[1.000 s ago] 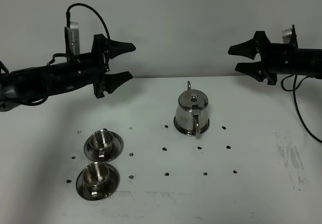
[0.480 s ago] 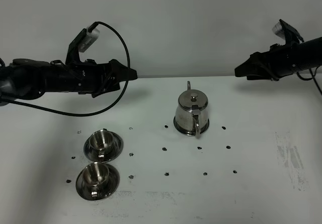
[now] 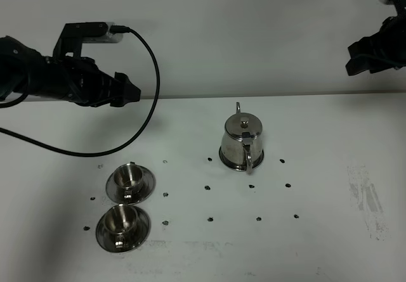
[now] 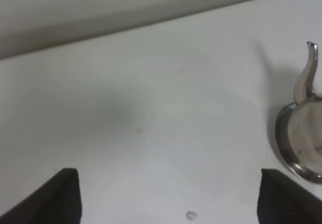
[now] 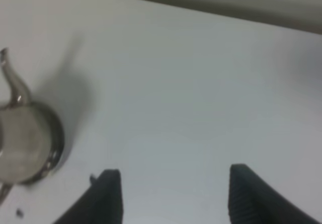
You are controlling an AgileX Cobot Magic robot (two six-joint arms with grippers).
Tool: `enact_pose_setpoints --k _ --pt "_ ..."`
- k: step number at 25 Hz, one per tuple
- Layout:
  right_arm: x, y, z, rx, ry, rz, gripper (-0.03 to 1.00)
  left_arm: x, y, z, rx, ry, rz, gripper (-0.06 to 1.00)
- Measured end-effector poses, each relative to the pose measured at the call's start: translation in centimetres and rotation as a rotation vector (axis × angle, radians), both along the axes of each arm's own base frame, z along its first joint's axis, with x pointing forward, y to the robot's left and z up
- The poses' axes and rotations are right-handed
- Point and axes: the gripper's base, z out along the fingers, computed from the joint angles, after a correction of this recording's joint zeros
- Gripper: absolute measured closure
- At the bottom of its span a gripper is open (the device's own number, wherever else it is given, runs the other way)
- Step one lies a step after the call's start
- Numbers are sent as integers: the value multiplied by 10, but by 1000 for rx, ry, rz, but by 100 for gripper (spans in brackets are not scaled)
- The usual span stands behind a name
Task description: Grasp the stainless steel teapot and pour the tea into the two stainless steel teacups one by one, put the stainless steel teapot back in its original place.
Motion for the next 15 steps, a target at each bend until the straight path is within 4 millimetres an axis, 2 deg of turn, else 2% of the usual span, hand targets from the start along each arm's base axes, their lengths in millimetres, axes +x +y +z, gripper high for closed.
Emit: enact_pose_setpoints --k 2,5,10,15 --pt "-19 0 16 -30 -1 -4 51 -18 4 9 10 -54 24 24" --pt "-49 4 30 -31 23 2 51 -51 9 37 15 -164 41 24" --pt "-88 5 32 17 -33 -23 52 -108 17 83 42 -324 51 24" --pt "-130 19 51 60 -168 9 52 -163 23 112 59 -425 56 24"
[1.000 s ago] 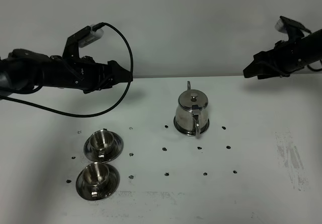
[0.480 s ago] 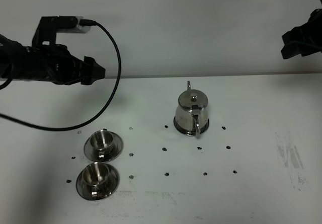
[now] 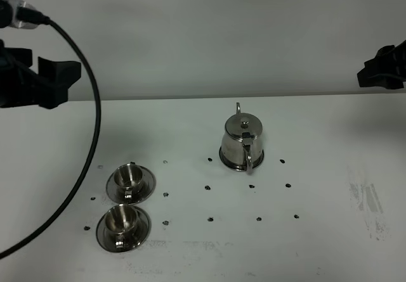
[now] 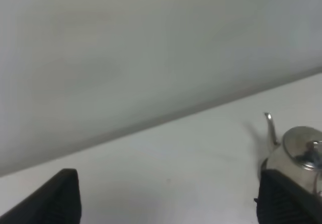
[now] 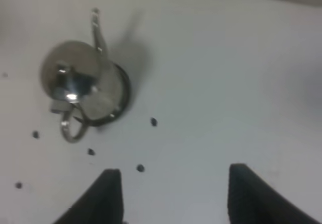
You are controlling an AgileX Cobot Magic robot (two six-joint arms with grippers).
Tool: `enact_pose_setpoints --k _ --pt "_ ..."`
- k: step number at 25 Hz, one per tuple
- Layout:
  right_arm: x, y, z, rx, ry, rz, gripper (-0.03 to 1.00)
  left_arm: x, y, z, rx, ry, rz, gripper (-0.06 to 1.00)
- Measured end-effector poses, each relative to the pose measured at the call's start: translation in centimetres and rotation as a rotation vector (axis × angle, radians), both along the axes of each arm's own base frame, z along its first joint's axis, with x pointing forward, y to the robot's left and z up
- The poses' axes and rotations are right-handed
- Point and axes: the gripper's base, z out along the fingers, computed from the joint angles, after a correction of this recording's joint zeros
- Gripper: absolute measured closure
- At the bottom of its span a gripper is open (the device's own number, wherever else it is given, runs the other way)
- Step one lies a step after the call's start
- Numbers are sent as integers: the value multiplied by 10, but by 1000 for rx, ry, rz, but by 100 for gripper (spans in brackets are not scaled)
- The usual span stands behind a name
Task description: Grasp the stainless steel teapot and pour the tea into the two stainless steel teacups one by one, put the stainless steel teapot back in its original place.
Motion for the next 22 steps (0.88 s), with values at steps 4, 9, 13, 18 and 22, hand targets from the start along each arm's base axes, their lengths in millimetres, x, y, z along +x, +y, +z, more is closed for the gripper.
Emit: enact_pose_setpoints --k 4,9,13,18,22 --pt "-21 19 6 -41 -44 41 52 -37 1 7 6 43 -32 24" --pt "-30 46 0 -139 -16 30 52 -78 10 2 75 288 13 24" --pt "-38 66 -1 -231 -32 19 52 -116 27 2 165 409 133 25" --pt "-44 82 -1 -254 -53 29 52 -173 33 -7 134 387 167 27" --pt "-50 94 -1 -248 -55 55 52 -213 37 -34 132 419 172 28"
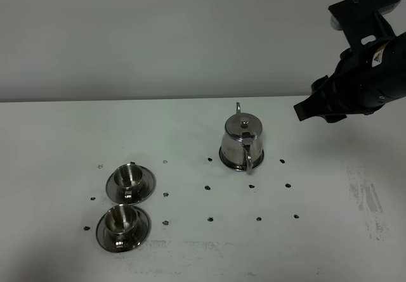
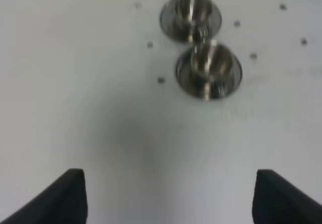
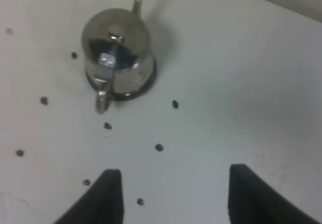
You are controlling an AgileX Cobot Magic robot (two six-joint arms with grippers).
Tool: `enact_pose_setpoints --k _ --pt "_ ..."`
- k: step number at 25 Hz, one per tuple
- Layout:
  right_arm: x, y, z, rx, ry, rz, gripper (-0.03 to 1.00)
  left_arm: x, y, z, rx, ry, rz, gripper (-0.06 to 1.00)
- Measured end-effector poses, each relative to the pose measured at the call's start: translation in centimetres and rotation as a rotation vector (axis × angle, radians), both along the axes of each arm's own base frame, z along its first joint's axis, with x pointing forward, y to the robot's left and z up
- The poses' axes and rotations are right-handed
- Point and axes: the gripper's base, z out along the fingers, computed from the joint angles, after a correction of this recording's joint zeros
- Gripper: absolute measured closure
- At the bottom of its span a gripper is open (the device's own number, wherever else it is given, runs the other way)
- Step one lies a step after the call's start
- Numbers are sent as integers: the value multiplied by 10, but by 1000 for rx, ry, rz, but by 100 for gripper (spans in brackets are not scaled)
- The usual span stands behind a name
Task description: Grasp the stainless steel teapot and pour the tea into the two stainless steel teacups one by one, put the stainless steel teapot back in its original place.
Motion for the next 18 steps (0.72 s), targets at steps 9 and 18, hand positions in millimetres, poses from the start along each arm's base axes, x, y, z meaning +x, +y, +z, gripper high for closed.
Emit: enact_pose_setpoints --k 9,18 --pt "-4 10 -9 -6 61 -2 52 -50 4 -50 -9 -17 -1 28" --pt "0 14 -22 -4 131 -32 52 -70 3 -50 -55 -111 -9 28"
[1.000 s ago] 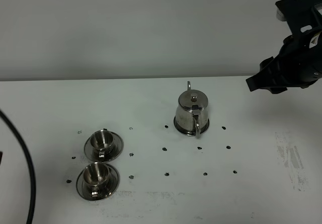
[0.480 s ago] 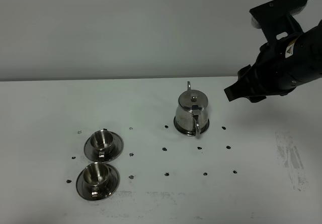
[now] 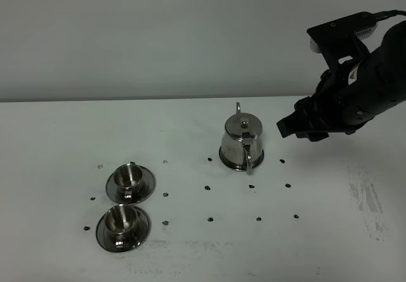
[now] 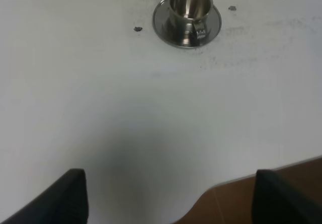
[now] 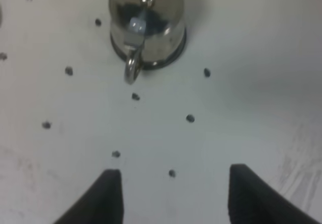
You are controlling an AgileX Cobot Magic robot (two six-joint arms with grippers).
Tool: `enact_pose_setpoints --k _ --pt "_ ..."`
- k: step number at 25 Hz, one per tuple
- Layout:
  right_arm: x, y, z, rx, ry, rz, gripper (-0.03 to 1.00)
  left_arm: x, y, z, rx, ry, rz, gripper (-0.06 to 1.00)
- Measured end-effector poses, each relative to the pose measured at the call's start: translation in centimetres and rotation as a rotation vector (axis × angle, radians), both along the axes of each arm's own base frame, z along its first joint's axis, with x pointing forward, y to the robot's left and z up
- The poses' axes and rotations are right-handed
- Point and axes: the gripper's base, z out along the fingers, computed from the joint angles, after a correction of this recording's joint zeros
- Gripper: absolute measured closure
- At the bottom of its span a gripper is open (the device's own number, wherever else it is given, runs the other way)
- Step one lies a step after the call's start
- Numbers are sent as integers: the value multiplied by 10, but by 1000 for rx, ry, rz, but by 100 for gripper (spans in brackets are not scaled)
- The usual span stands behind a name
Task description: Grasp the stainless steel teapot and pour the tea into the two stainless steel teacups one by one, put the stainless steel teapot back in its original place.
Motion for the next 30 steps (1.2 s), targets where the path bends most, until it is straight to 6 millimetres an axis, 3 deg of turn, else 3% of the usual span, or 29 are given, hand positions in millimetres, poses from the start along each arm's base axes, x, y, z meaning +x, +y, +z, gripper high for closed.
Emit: enact_pose_setpoints --k 6,20,30 --pt "0 0 -4 -5 31 -10 52 -12 1 0 -12 -84 -1 28" --pt "1 2 -7 -4 35 -13 52 -13 0 0 -16 -91 -3 29" --pt "-10 35 -17 61 73 90 52 -13 0 0 -17 -91 -4 29"
